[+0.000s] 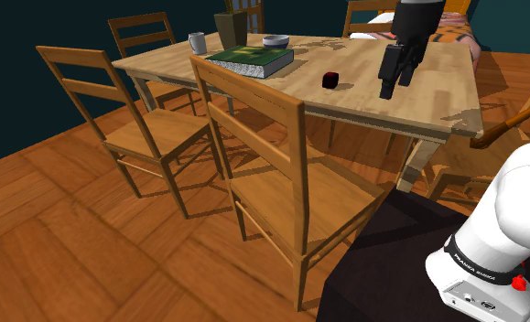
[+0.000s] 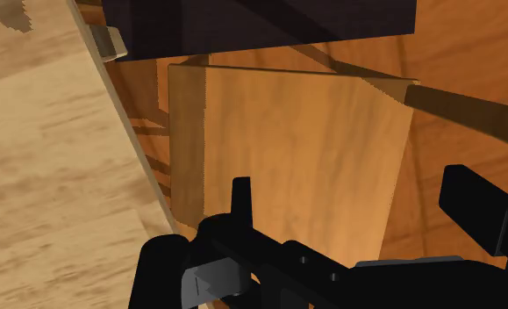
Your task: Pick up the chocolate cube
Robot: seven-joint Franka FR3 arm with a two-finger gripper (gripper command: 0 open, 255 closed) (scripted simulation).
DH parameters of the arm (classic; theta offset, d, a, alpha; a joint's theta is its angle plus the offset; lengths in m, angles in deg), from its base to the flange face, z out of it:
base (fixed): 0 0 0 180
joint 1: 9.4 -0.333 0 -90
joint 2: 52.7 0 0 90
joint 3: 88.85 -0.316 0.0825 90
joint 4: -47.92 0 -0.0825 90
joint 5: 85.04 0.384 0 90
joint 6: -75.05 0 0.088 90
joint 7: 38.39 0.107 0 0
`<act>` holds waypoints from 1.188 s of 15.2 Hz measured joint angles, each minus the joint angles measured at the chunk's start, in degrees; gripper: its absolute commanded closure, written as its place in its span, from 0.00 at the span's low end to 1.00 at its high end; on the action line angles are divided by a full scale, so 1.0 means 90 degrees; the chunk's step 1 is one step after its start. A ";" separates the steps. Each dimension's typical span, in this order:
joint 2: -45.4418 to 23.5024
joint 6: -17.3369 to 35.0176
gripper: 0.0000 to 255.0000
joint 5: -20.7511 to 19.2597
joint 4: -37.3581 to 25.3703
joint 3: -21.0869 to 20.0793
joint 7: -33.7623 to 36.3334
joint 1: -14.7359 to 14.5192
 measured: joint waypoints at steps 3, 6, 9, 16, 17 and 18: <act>-0.0201 0.0177 0.00 -0.0089 -0.0052 0.0131 -0.0140 0.0036; -0.0704 0.0569 0.00 -0.0226 -0.0230 0.0368 -0.0397 0.0089; -0.1200 0.0919 0.00 -0.0338 -0.0459 0.0625 -0.0682 0.0139; -0.2633 0.1663 0.00 -0.0395 -0.1334 0.1235 -0.1404 0.0210; -0.2883 0.1773 0.00 -0.0363 -0.1503 0.1310 -0.1498 0.0207; -0.3058 0.1837 0.00 -0.0343 -0.1631 0.1392 -0.1612 0.0222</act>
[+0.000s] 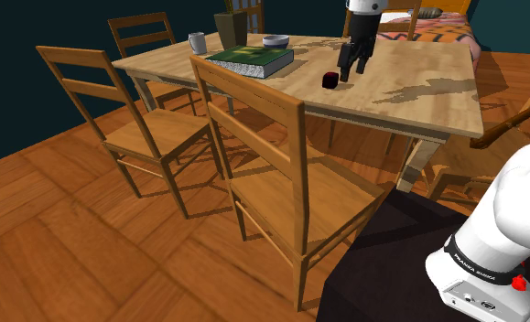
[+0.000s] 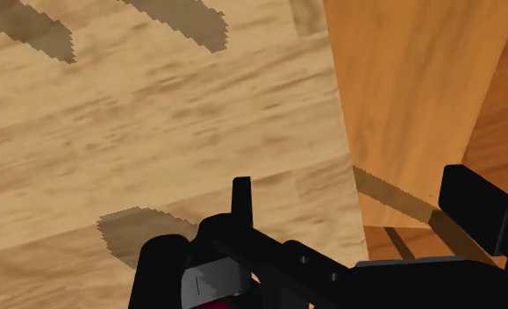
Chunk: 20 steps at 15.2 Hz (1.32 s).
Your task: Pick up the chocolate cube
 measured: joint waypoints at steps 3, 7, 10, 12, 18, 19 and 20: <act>-0.0658 0.0187 0.00 0.0135 -0.0529 0.0210 -0.0307 0.0020; -0.1624 0.0371 0.00 0.0423 -0.1375 0.0515 -0.0824 0.0115; -0.2208 0.0417 0.00 0.0649 -0.1926 0.0630 -0.1087 0.0188; -0.2313 0.0534 0.00 0.0691 -0.1914 0.0640 -0.1126 0.0198; -0.2357 0.0979 0.00 0.0715 -0.1514 0.0639 -0.1157 0.0197; -0.2364 0.0995 1.00 0.0718 -0.1504 0.0639 -0.1159 0.0198; -0.2365 0.1003 1.00 0.0719 -0.1498 0.0639 -0.1160 0.0198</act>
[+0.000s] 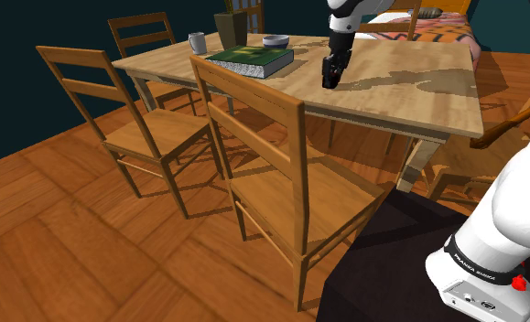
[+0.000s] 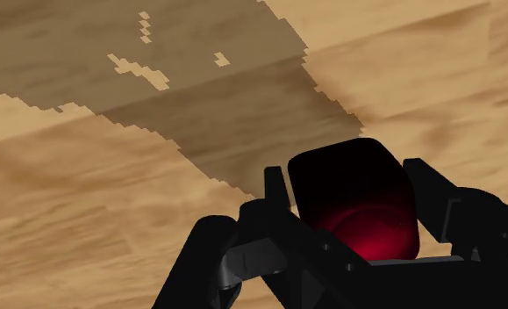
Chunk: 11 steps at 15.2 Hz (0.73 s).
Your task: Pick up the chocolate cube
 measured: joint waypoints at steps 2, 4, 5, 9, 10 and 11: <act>0.0002 0.0010 1.00 0.0000 0.0003 0.0001 0.0000 0.0001; 0.0003 0.0012 1.00 0.0000 0.0005 0.0001 0.0000 0.0000; 0.0004 0.0011 1.00 0.0000 0.0005 0.0000 0.0000 0.0000; 0.0006 0.0010 1.00 -0.0001 0.0007 -0.0001 0.0002 -0.0001; 0.0003 -0.0027 1.00 -0.0001 -0.0027 0.0001 0.0000 0.0001; 0.0017 -0.0078 1.00 -0.0007 -0.0064 0.0001 0.0004 0.0001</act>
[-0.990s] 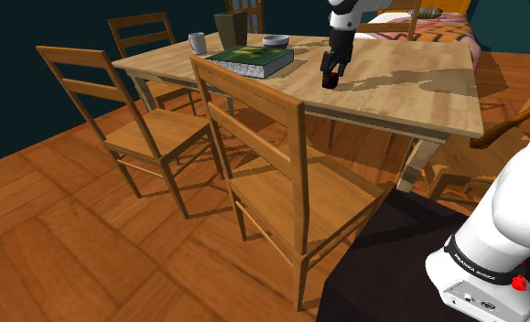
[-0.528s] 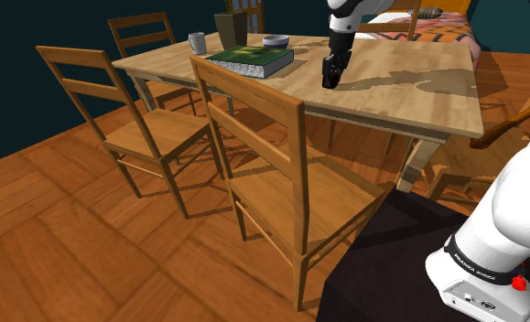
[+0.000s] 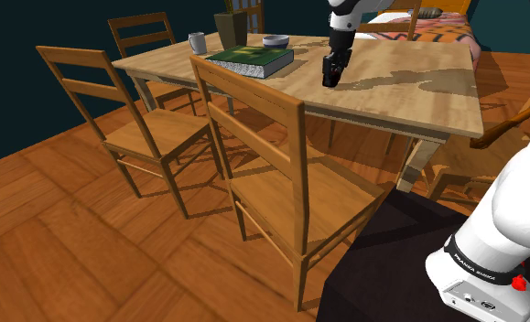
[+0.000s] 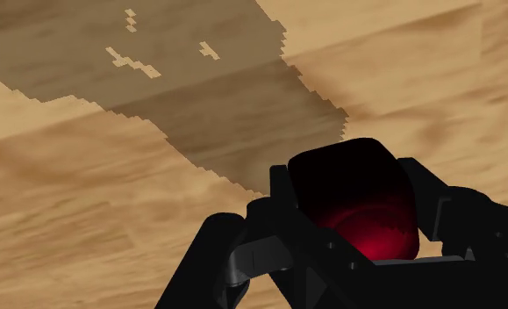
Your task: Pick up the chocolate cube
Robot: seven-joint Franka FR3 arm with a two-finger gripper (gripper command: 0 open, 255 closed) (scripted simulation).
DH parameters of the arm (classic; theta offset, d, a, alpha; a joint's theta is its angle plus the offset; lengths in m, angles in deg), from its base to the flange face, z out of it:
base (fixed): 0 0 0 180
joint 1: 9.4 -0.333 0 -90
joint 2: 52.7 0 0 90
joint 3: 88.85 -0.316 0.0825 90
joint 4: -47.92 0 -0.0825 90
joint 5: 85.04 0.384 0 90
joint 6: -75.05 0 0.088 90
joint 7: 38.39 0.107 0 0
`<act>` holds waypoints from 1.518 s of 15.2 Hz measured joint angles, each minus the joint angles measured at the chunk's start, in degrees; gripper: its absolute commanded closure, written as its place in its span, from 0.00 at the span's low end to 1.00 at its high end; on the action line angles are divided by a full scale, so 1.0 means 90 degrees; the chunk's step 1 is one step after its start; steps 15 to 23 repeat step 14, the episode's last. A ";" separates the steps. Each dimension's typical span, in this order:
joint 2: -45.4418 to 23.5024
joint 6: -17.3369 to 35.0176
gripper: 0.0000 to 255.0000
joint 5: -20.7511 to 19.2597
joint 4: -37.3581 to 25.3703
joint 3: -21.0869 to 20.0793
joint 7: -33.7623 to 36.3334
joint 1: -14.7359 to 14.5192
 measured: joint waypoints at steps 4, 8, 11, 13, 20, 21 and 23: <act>0.0032 -0.0331 1.00 -0.0018 -0.0302 -0.0002 0.0029 -0.0003; -0.0009 -0.0678 1.00 -0.0008 -0.0688 0.0006 0.0028 0.0006; -0.0031 -0.0934 1.00 -0.0003 -0.0967 0.0010 0.0034 0.0011; -0.0022 -0.1106 1.00 -0.0011 -0.1128 0.0001 0.0062 0.0001; -0.0047 -0.1167 1.00 0.0000 -0.1213 0.0011 0.0043 0.0013; -0.0047 -0.1167 1.00 0.0000 -0.1213 0.0011 0.0043 0.0013; -0.0047 -0.1167 1.00 0.0000 -0.1213 0.0011 0.0043 0.0013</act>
